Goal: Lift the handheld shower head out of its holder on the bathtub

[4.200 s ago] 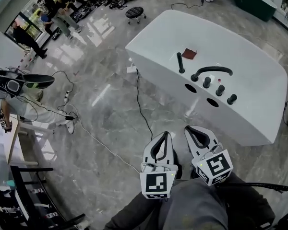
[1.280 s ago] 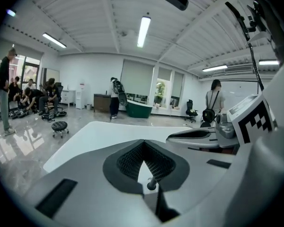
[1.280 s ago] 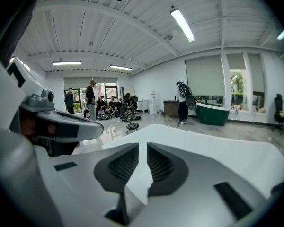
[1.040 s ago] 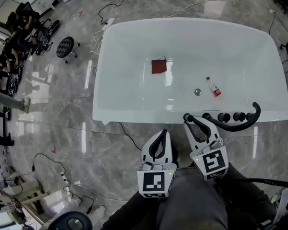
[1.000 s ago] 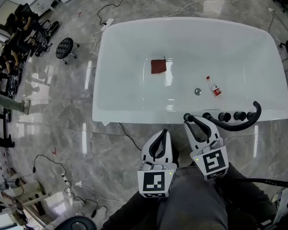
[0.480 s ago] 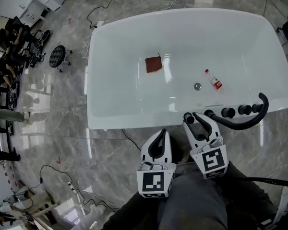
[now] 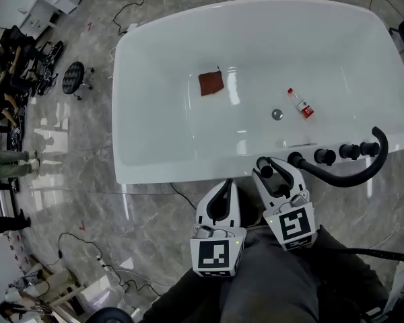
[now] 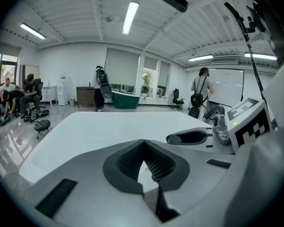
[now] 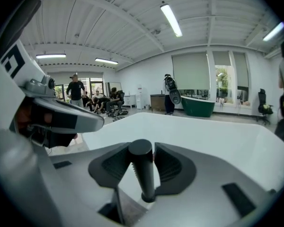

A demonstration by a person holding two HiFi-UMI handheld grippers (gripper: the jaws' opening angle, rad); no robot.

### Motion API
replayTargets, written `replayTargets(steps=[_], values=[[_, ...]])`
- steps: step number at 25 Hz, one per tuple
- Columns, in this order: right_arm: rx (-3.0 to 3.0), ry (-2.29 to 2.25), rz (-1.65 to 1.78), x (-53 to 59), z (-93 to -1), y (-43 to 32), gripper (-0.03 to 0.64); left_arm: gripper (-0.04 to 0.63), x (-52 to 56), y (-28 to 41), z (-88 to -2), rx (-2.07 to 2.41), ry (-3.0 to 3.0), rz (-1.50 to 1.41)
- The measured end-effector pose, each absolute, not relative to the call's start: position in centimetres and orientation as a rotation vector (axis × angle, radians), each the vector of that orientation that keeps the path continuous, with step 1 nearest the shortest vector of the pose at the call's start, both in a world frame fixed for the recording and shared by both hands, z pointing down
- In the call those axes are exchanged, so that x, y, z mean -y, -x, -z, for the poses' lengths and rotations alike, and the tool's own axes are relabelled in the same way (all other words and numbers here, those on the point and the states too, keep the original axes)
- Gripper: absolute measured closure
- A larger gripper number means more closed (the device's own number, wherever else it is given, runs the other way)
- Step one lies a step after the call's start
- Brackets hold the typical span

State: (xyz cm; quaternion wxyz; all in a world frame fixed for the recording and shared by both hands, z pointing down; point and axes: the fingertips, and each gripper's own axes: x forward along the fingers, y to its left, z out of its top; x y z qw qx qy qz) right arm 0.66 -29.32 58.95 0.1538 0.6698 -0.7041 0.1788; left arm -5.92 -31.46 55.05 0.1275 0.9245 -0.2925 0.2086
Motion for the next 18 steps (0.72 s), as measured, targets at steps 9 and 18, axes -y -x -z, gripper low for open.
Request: replayTargets(steps=[9, 18], values=[[2.028, -1.903, -0.449, 29.4, -59.2, -1.1, 0.476, 0.592, 31.4, 6.0, -55.4, 0.884, -2.695, -0.612], [2.104, -1.873, -0.307, 30.0, -47.8, -0.9, 0.476, 0.592, 31.5, 7.4, -47.1, 0.99, -2.64, -0.597]])
